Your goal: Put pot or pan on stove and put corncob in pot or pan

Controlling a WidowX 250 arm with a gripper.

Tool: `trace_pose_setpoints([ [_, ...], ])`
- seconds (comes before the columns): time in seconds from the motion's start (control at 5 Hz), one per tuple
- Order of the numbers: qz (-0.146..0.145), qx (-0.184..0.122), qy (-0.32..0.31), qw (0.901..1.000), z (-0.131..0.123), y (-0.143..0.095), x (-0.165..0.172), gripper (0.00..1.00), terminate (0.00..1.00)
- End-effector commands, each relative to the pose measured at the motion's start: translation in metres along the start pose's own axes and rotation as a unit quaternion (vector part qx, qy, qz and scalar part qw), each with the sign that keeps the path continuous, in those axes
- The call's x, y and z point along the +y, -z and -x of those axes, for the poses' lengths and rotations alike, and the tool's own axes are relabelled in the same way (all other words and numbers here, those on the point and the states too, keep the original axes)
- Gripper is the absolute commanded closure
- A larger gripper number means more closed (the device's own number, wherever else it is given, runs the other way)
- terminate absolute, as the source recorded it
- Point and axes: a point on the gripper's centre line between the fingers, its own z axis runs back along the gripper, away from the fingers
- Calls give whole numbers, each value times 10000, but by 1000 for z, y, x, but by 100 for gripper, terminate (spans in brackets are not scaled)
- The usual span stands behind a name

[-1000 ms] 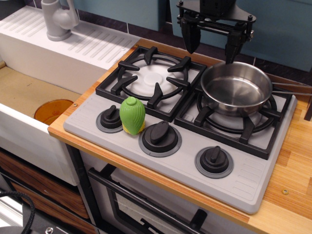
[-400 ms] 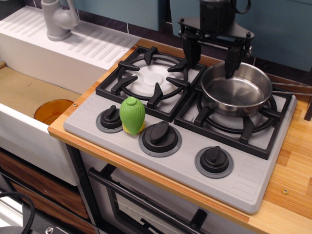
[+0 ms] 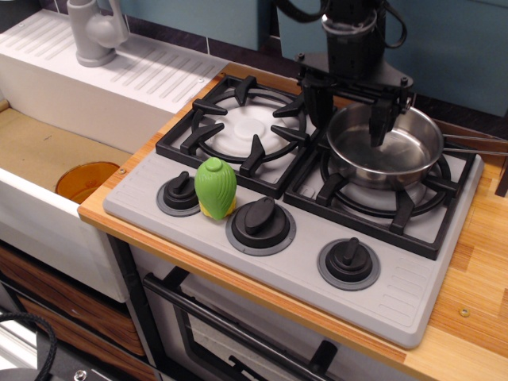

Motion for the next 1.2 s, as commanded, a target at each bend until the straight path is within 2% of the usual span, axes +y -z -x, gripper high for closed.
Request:
trace_pose_setpoints([
  [0.0,17,-258,-12,9997,-1,-1,2,0,0],
  [0.4,70,-313,-71,9995,8,5,0,0,0],
  [0.6,72,-349,-13,9994,10,6,-2,100,0],
  [1.0,46,-324,7,9995,11,-2,-6,100,0],
])
